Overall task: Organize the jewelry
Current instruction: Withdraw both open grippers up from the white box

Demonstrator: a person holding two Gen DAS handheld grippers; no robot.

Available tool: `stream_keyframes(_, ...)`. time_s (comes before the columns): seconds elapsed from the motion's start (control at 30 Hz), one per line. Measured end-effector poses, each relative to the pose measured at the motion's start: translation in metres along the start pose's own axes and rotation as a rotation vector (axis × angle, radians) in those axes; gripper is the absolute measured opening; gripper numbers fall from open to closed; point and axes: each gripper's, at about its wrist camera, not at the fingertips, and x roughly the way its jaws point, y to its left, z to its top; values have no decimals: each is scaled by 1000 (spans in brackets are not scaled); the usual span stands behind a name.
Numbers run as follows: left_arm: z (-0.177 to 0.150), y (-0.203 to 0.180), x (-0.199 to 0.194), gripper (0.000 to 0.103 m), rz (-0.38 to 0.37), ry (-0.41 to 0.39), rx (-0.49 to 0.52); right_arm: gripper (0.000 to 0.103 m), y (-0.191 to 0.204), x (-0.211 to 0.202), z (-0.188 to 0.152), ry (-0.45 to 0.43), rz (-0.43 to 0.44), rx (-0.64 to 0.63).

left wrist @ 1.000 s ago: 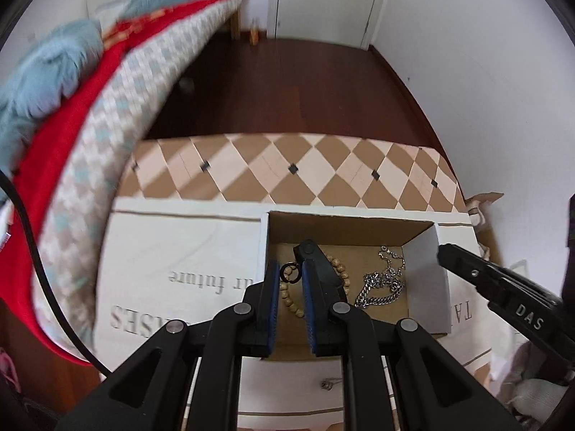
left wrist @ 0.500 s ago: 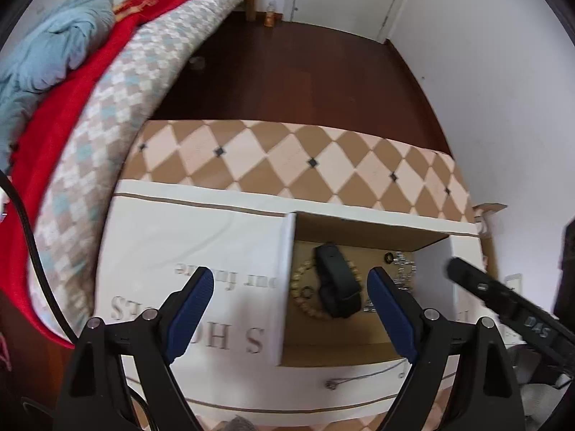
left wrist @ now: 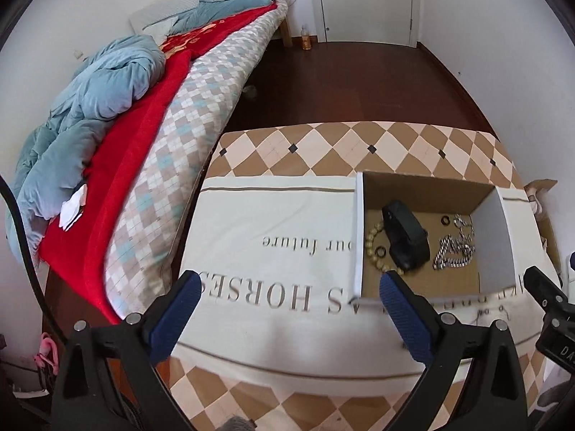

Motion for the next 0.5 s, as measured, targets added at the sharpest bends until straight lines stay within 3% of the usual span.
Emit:
stream_keyframes(0.17, -14, 2, -26, 101, 27, -45, 8, 103, 8, -29, -14, -40, 6, 10)
stream_keyframes(0.5, -36, 15, -94, 101, 0, -152, -22, 103, 16, -102, -36, -148, 18, 20)
